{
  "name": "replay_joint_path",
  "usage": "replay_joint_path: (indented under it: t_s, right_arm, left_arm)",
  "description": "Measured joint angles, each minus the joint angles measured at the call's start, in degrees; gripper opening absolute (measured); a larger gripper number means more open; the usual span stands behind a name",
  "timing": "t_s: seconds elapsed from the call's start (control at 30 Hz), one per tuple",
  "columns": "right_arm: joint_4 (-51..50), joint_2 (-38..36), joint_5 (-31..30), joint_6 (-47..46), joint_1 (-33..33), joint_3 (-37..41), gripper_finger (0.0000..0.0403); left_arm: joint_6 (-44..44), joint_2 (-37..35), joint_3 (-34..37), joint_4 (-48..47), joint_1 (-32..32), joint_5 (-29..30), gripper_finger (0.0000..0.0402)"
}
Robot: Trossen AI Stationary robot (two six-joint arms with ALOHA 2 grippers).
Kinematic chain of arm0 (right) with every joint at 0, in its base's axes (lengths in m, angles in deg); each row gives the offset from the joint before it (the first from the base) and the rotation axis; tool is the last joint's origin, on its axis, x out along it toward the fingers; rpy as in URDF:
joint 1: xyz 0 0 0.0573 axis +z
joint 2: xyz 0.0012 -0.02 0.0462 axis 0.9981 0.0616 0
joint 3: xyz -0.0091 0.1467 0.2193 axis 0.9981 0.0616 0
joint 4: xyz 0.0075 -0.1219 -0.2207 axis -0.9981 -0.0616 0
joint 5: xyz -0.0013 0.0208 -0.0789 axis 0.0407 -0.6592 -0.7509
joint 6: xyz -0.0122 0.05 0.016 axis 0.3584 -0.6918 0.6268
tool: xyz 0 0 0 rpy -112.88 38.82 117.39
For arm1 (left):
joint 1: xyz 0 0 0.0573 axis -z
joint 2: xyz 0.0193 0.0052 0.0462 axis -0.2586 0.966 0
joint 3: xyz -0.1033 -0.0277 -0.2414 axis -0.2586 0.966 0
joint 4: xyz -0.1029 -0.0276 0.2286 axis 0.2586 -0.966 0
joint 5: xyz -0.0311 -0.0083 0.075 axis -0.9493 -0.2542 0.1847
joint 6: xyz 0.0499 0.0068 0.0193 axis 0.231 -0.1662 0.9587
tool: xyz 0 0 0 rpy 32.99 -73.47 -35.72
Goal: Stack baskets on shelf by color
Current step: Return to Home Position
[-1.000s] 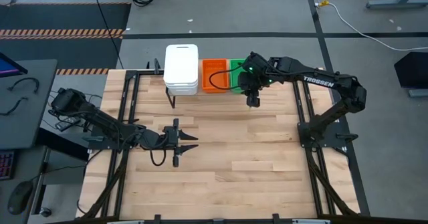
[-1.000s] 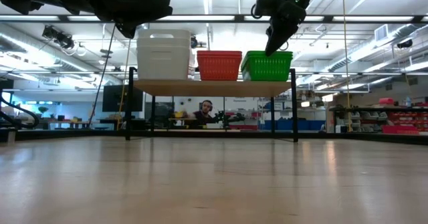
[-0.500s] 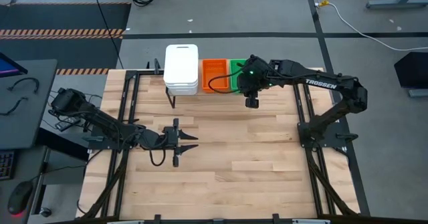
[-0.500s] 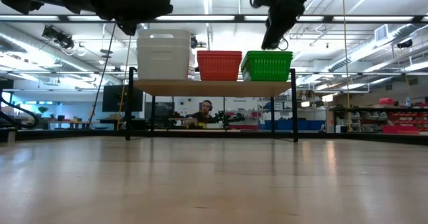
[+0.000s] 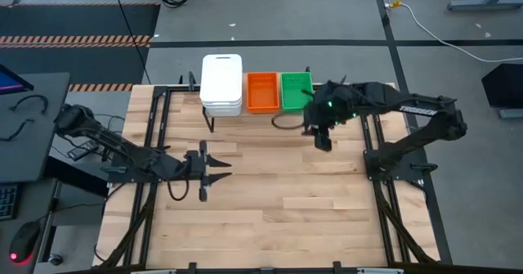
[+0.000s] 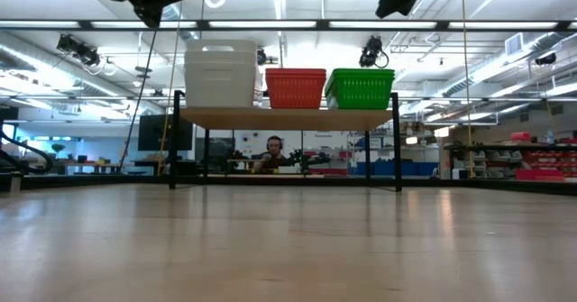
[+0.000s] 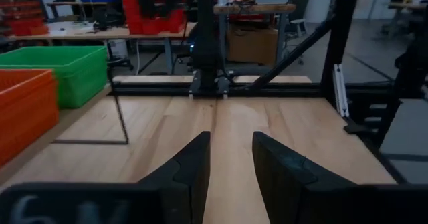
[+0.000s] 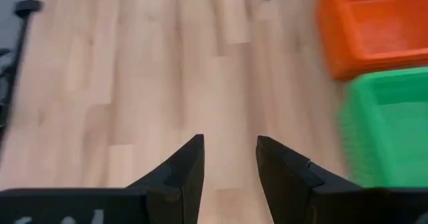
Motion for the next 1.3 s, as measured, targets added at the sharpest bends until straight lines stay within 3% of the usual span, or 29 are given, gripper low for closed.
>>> replay_joint_path:
  t_s: [0.3, 0.57, 0.8, 1.07, 1.3]
  right_arm:
    - [12.67, -7.53, -0.87, -4.66, 7.40, 14.69, 0.0127]
    - [23.64, -21.03, -4.97, -7.79, 8.05, 28.17, 0.0071]
    - [32.43, -32.24, -5.20, -8.68, 8.05, 41.36, 0.0007]
    - [40.34, -39.05, -5.20, -9.79, 8.05, 50.53, 0.0009]
    - [47.55, -44.09, -6.69, -9.75, 8.05, 57.04, 0.0007]
  left_arm:
    - [-3.92, -10.26, 0.00, -13.04, 0.80, 0.31, 0.0087]
    - [-0.64, -15.68, 0.02, -17.45, 0.69, 0.26, 0.0010]
    - [0.07, -18.96, 0.02, -20.08, -0.92, -0.68, 0.0006]
    - [-0.82, -22.61, 2.56, -20.18, -1.61, -2.29, 0.0004]
    - [-3.80, -31.15, 9.94, -18.61, -1.61, -2.27, 0.0004]
